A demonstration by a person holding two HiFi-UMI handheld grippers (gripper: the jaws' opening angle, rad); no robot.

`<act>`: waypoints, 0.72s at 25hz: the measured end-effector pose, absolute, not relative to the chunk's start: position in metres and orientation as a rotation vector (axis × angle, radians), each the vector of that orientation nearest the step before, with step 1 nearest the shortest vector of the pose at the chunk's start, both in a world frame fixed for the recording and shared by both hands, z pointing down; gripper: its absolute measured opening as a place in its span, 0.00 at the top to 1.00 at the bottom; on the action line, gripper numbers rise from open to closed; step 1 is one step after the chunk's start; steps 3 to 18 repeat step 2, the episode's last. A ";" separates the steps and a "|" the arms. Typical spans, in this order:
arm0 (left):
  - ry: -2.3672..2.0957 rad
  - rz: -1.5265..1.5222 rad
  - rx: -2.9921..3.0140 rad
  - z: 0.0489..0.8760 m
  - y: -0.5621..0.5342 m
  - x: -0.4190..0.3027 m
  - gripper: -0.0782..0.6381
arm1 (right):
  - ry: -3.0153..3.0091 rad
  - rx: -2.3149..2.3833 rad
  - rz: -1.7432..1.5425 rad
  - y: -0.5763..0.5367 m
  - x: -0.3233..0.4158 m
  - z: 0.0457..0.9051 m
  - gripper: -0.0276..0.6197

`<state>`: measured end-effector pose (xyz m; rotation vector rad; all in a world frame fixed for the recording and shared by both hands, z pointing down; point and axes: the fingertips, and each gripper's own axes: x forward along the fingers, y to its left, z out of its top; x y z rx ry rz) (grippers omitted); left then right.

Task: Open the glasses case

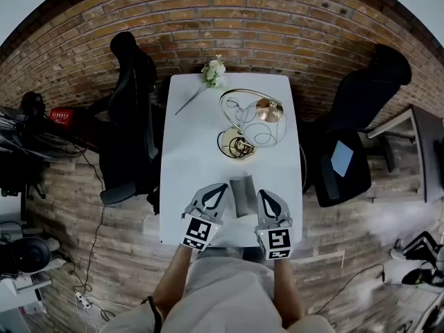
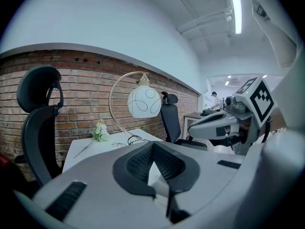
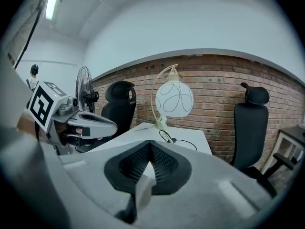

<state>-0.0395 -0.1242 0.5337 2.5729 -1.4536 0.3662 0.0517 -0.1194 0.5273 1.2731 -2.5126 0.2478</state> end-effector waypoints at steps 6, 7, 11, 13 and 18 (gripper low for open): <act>-1.456 0.364 2.571 0.536 -0.128 -0.040 0.89 | -2.513 1.267 0.247 -0.124 0.050 0.529 0.95; -1.456 0.364 2.571 0.536 -0.128 -0.040 0.89 | -2.513 1.267 0.247 -0.124 0.050 0.529 0.95; -1.456 0.364 2.571 0.536 -0.128 -0.040 0.89 | -2.513 1.267 0.247 -0.124 0.050 0.529 0.95; -1.456 0.364 2.571 0.536 -0.128 -0.040 0.89 | -2.513 1.267 0.247 -0.124 0.050 0.529 0.95; -1.456 0.364 2.571 0.536 -0.128 -0.040 0.89 | -2.513 1.267 0.247 -0.124 0.050 0.529 0.95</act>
